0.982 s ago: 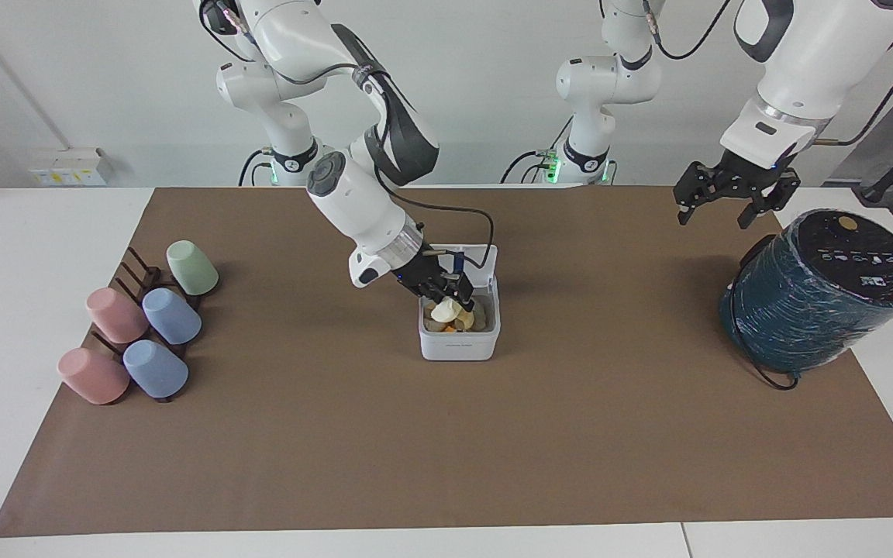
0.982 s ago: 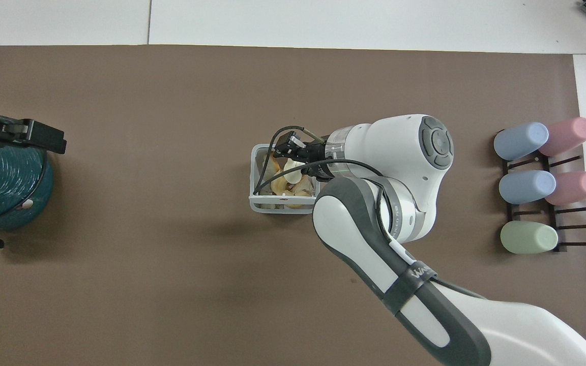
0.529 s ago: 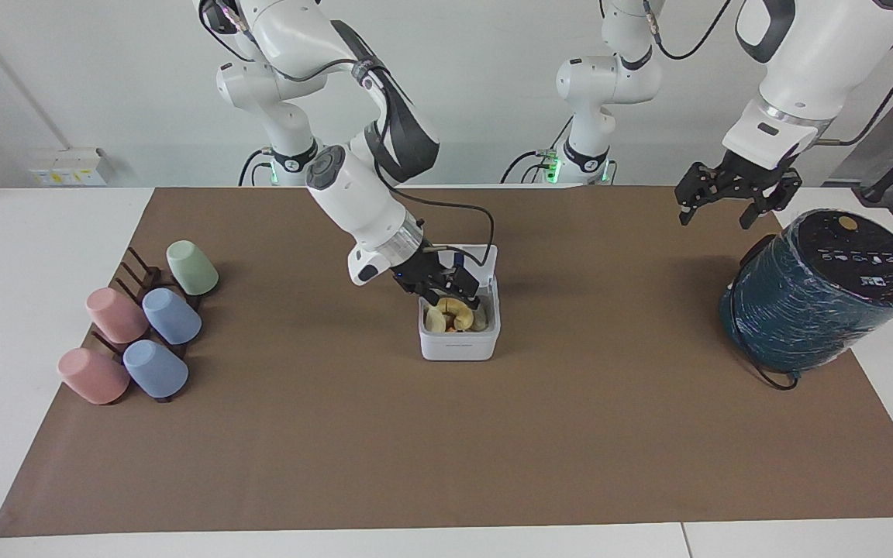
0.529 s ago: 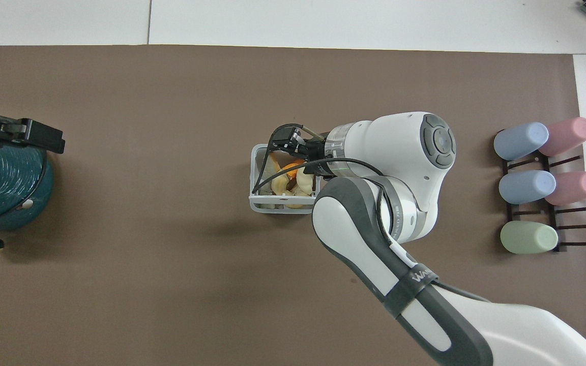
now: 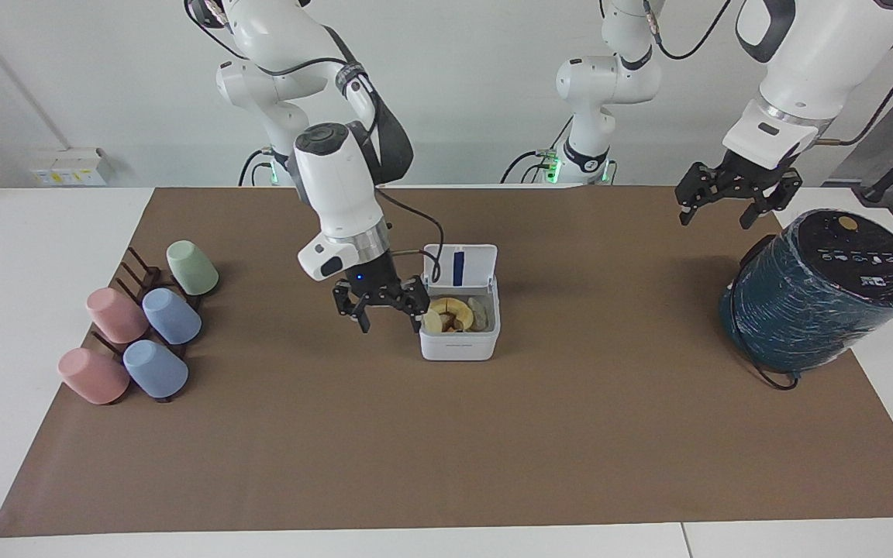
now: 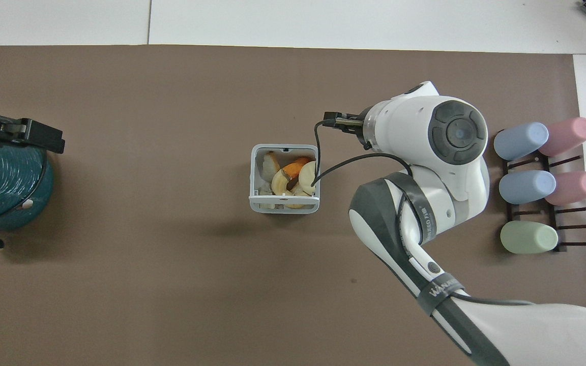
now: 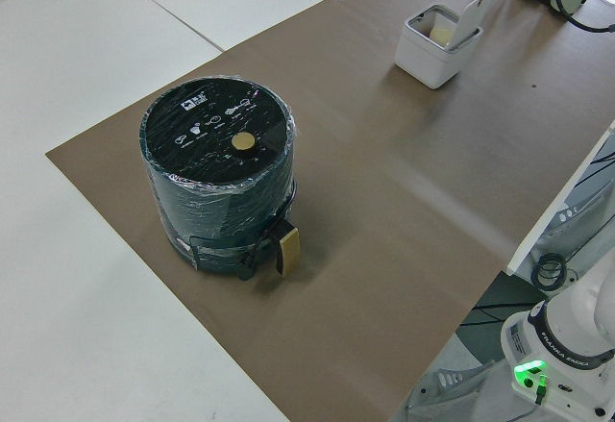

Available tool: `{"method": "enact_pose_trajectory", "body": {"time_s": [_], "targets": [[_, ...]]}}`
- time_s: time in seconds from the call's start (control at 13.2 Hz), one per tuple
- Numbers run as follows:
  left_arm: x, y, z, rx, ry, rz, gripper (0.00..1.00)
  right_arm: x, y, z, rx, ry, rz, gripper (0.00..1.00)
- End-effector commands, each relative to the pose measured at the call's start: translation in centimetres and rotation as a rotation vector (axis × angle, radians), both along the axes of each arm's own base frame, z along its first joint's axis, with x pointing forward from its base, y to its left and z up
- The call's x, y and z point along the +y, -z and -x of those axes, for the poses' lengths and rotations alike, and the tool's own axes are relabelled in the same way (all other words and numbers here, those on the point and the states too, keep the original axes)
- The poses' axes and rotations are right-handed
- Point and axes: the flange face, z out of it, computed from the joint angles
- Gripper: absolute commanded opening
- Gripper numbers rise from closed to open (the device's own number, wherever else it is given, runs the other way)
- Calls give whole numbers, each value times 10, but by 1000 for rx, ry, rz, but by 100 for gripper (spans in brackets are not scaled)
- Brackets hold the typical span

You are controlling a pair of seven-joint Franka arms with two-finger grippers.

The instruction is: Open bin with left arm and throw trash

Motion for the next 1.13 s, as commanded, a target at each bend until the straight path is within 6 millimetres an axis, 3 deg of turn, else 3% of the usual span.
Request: {"method": "enact_pose_trajectory", "body": {"time_s": [0.0,0.3,0.6,0.76,1.06], "targets": [[1,0,9,0,-11,13,100,-44,-40,2,-16,-5,110,100],[2,0,9,2,-11,11,100,-133,-83,13,73,-10,206,100],[5,0,9,1,-14,8,100,-183,-129,41,156,18,240,100],[5,1,9,0,-12,6,100,-213,-152,51,244,-3,166,100],[5,0,9,-2,-11,6,100,-263,-180,85,323,-39,101,100]]}}
